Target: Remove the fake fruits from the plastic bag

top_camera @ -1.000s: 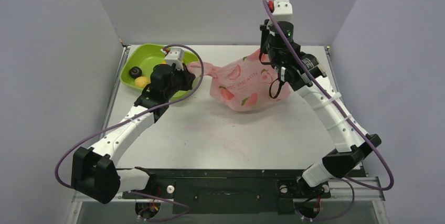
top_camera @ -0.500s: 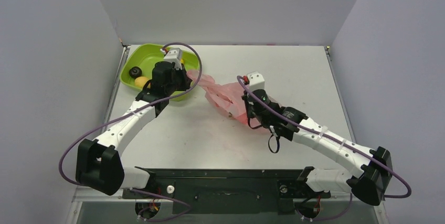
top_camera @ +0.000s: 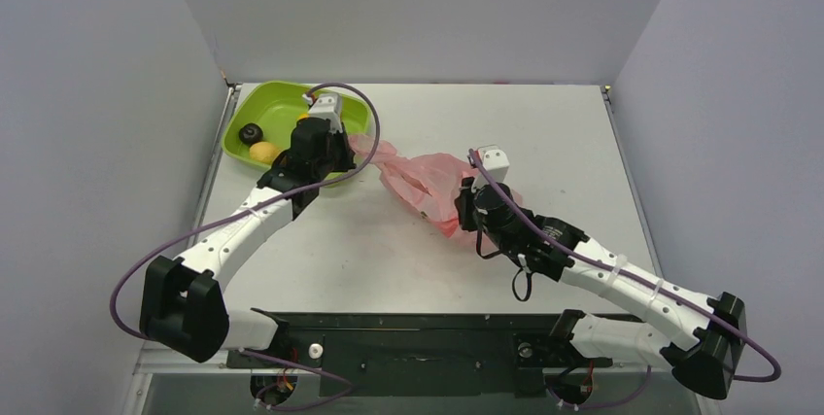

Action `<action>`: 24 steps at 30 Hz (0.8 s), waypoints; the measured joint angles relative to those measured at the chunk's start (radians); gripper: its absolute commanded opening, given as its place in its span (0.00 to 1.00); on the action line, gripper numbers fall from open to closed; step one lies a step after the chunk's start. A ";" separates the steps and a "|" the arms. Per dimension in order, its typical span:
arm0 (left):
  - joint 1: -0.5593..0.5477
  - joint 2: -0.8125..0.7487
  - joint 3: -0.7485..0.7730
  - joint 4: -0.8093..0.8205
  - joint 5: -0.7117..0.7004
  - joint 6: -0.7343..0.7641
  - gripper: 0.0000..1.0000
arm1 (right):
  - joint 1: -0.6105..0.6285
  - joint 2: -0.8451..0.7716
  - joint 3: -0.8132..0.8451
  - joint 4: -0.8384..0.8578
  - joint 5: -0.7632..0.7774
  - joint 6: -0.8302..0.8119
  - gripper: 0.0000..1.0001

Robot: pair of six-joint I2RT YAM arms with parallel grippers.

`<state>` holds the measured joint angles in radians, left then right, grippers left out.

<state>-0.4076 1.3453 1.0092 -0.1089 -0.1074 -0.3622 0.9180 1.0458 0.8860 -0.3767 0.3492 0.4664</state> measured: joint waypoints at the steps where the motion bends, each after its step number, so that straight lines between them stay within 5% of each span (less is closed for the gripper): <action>1: -0.006 0.000 0.000 -0.002 -0.007 0.002 0.00 | 0.000 -0.003 -0.001 0.003 -0.002 0.009 0.10; 6: -0.022 -0.006 0.000 -0.033 -0.053 -0.031 0.00 | 0.008 -0.023 -0.043 0.040 -0.005 0.049 0.09; 12: -0.005 -0.161 -0.101 -0.098 -0.059 -0.181 0.35 | 0.043 -0.071 -0.109 0.063 -0.019 0.072 0.02; 24: -0.002 -0.737 -0.328 -0.296 0.329 -0.373 0.46 | 0.085 -0.200 -0.165 0.086 -0.051 0.050 0.08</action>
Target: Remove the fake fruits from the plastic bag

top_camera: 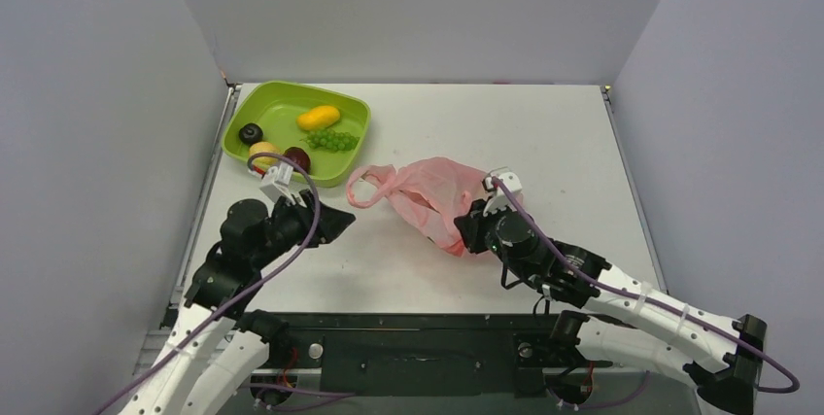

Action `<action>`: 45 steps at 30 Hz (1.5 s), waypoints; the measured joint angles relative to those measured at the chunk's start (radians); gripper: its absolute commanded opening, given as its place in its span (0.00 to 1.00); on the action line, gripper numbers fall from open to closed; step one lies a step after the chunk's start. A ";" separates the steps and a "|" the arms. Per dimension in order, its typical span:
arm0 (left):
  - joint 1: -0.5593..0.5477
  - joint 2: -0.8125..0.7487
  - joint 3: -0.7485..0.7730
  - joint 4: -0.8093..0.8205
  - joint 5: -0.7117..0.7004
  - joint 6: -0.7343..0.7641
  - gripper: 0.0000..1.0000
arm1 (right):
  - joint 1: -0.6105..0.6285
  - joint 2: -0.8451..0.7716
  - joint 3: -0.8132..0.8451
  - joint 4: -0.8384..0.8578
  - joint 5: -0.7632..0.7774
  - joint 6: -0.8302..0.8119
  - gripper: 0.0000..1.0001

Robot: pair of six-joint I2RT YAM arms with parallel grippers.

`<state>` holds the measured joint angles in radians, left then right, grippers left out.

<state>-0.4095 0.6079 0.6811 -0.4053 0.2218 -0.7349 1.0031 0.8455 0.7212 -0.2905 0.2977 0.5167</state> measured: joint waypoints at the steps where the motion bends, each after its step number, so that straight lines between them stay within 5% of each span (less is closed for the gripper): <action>1: 0.000 -0.029 0.000 -0.019 0.024 -0.007 0.47 | 0.000 -0.011 -0.003 -0.003 0.000 -0.005 0.09; 5: -0.001 -0.101 0.073 -0.117 0.062 0.000 0.49 | 0.000 -0.050 -0.029 -0.002 0.003 -0.014 0.10; 11: -0.001 -0.005 0.292 -0.223 -0.008 -0.010 0.52 | 0.000 -0.055 -0.055 0.010 0.004 -0.026 0.11; 24: -0.158 0.122 0.043 0.078 -0.040 -0.314 0.54 | 0.000 -0.005 -0.057 0.079 0.000 -0.037 0.10; 26: -0.184 0.180 0.041 0.150 -0.048 -0.327 0.45 | 0.000 0.009 -0.057 0.082 -0.001 -0.037 0.10; 29: -0.191 0.267 0.041 0.214 -0.094 -0.327 0.12 | 0.000 0.015 -0.068 0.098 -0.003 -0.037 0.10; 31: -0.185 0.306 0.042 0.227 -0.126 -0.320 0.03 | 0.001 0.015 -0.080 0.109 -0.003 -0.037 0.10; 45: -0.021 0.530 0.316 0.221 -0.207 -0.404 0.00 | 0.288 0.104 -0.206 0.179 0.092 -0.031 0.09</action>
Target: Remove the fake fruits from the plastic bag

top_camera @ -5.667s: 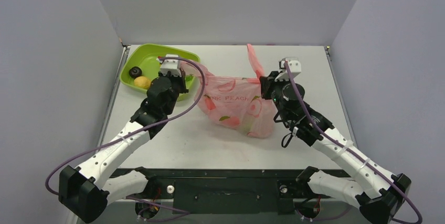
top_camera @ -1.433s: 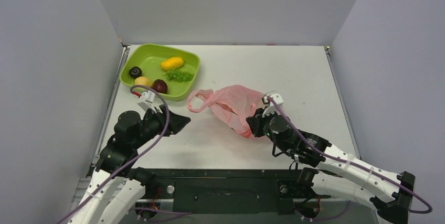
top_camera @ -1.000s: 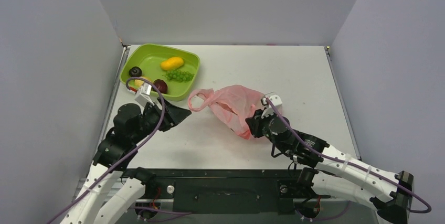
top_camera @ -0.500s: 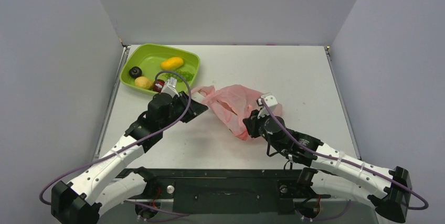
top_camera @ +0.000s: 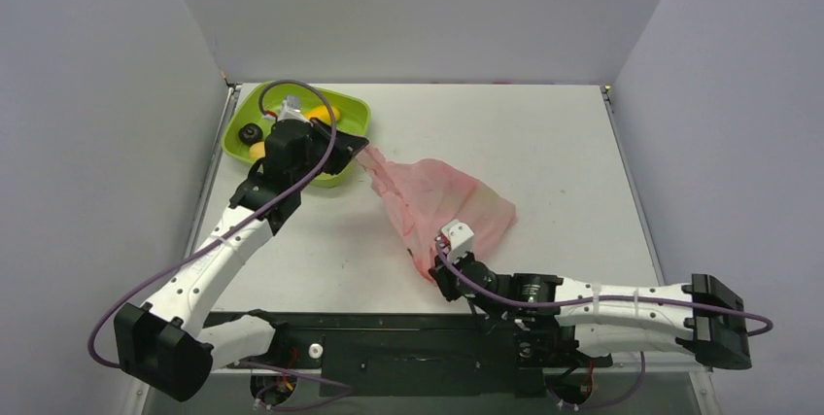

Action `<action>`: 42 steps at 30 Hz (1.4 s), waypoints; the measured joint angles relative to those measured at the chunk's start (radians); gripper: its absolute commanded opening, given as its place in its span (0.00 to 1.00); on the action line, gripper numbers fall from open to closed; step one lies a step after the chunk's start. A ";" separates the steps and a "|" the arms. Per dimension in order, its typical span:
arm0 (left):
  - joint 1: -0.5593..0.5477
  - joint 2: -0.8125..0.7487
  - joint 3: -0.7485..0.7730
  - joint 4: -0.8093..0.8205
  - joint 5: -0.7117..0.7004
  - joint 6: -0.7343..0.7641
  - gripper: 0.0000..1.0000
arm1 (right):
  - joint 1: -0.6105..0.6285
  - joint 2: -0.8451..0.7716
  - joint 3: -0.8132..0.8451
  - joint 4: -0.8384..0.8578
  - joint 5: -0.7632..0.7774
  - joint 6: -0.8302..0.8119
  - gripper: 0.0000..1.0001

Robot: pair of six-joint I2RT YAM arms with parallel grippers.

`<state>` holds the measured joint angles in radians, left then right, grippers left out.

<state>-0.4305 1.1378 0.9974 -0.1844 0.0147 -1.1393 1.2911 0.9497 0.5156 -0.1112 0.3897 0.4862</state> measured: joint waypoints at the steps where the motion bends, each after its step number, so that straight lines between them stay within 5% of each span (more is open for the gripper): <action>1: 0.005 0.012 0.026 -0.006 0.000 -0.001 0.00 | 0.017 0.031 -0.012 0.023 -0.006 0.009 0.09; 7: 0.032 0.071 0.135 -0.063 0.060 0.018 0.00 | 0.069 0.210 -0.026 0.136 -0.027 0.058 0.16; 13: 0.048 0.044 0.056 -0.051 0.120 0.074 0.00 | 0.105 0.218 0.076 0.027 -0.007 0.084 0.59; 19: 0.066 -0.093 -0.124 -0.047 0.176 0.093 0.00 | 0.105 0.059 0.173 -0.155 0.080 0.076 0.72; 31: 0.075 -0.258 -0.174 -0.019 0.226 0.055 0.00 | -0.032 0.043 0.520 -0.362 0.104 -0.093 0.77; 42: 0.081 -0.278 -0.174 0.040 0.242 0.008 0.00 | -0.245 0.393 0.739 -0.373 -0.074 -0.214 0.70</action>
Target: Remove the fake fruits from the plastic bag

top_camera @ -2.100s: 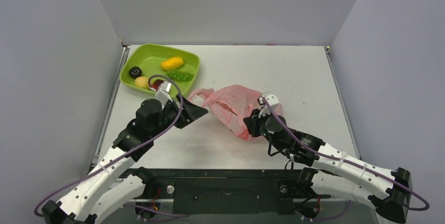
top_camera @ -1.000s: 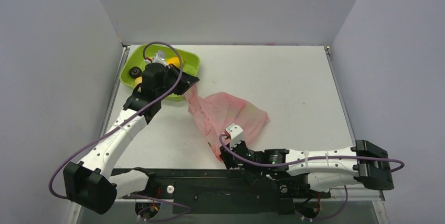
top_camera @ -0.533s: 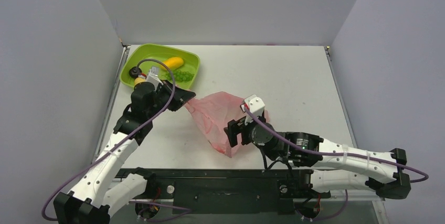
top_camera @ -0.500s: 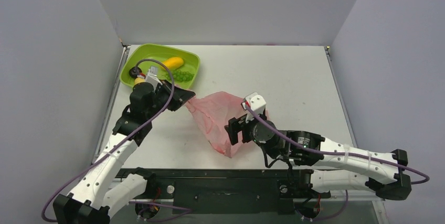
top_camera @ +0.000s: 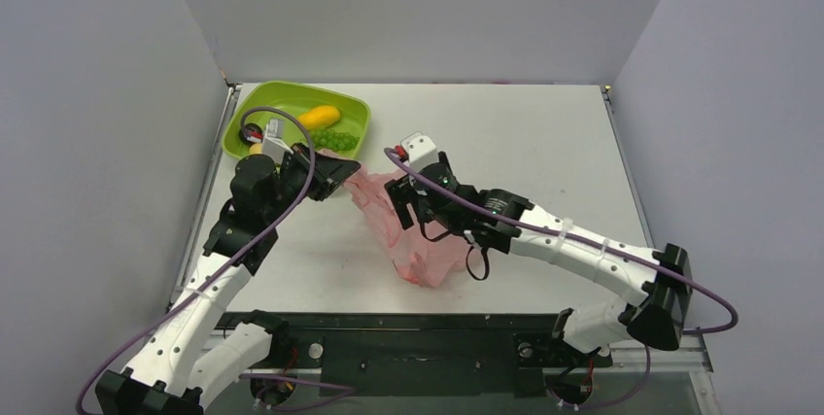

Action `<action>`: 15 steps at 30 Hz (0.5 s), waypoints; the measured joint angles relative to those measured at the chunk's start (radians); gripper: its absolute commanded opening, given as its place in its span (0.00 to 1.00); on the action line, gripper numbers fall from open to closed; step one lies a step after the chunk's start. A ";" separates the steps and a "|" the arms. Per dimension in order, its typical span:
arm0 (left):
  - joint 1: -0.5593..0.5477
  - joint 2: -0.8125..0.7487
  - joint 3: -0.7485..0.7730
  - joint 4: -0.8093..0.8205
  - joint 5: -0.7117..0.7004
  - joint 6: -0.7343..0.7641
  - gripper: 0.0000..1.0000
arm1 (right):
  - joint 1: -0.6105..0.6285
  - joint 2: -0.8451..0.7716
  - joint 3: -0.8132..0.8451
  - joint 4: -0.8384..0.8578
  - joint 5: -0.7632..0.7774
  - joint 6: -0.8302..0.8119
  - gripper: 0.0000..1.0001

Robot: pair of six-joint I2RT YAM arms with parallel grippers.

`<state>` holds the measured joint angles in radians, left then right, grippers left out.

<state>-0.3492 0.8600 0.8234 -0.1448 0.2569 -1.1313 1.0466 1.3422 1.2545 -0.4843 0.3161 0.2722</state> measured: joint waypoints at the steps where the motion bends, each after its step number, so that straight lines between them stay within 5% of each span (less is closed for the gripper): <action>1: 0.000 0.006 0.000 0.008 0.006 -0.006 0.00 | 0.000 0.028 0.000 0.000 -0.014 -0.006 0.69; 15: 0.001 0.034 0.000 0.022 0.036 -0.039 0.00 | 0.000 0.134 -0.068 0.073 -0.087 0.008 0.55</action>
<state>-0.3485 0.8940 0.8234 -0.1226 0.2932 -1.1706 1.0470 1.4761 1.1862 -0.4114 0.2295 0.2806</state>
